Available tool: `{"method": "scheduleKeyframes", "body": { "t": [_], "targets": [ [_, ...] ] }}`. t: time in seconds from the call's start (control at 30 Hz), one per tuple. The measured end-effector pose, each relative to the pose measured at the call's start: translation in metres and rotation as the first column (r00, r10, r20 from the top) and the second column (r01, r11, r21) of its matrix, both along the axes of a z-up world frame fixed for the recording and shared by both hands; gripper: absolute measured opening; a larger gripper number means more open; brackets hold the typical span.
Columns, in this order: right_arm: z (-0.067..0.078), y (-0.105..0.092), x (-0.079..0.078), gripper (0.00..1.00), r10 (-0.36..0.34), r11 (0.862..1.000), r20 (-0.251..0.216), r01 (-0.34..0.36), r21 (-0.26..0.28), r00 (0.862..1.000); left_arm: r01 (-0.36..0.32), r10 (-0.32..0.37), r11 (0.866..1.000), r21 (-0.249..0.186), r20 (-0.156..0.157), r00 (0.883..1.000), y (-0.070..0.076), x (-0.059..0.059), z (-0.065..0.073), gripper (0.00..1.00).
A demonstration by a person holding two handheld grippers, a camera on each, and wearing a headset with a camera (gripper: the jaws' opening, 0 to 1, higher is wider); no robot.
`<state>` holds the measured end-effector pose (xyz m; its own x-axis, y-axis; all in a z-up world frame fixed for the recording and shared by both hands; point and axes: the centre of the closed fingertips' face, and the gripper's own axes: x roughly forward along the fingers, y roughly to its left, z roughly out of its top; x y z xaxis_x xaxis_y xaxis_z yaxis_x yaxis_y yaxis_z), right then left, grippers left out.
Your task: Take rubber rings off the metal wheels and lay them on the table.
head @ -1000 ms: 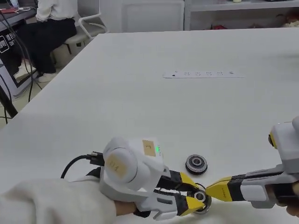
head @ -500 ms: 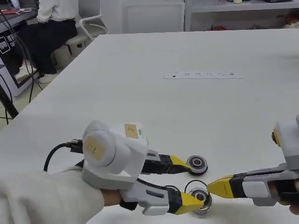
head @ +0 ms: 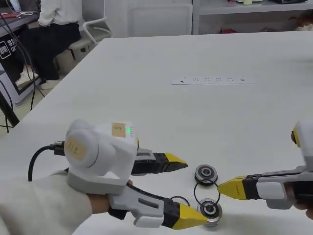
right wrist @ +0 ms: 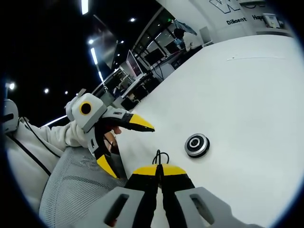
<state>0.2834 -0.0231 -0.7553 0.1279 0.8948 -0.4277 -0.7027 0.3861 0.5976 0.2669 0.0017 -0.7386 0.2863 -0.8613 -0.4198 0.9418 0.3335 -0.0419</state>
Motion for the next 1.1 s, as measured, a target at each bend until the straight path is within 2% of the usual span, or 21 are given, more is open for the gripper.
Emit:
{"method": "scheduleKeyframes", "body": {
  "t": [0.13,0.3,0.37,0.47,1.1],
  "targets": [
    [0.005,0.000,0.002,0.00,-0.008,1.000,0.002,0.008,0.014,1.000,0.003,-0.003,1.000,0.019,0.017,1.000,0.005,-0.004,0.001,0.68],
    [0.009,0.001,0.003,0.00,-0.013,1.000,0.005,0.013,0.025,1.000,0.000,-0.001,1.000,0.029,0.016,1.000,0.010,-0.008,0.000,0.73],
    [0.011,0.002,0.003,0.00,-0.014,0.999,0.008,0.014,0.030,1.000,0.003,-0.004,0.999,0.051,0.022,1.000,0.014,-0.010,-0.002,0.76],
    [0.014,0.003,0.003,0.00,-0.016,0.999,0.011,0.015,0.038,1.000,0.002,-0.004,0.998,0.061,0.030,1.000,0.016,-0.013,-0.001,0.78],
    [0.024,0.012,0.001,0.00,-0.007,0.998,0.019,0.006,0.056,1.000,-0.045,0.042,0.998,0.052,0.050,0.998,0.034,-0.012,0.005,0.86]
  ]
}}
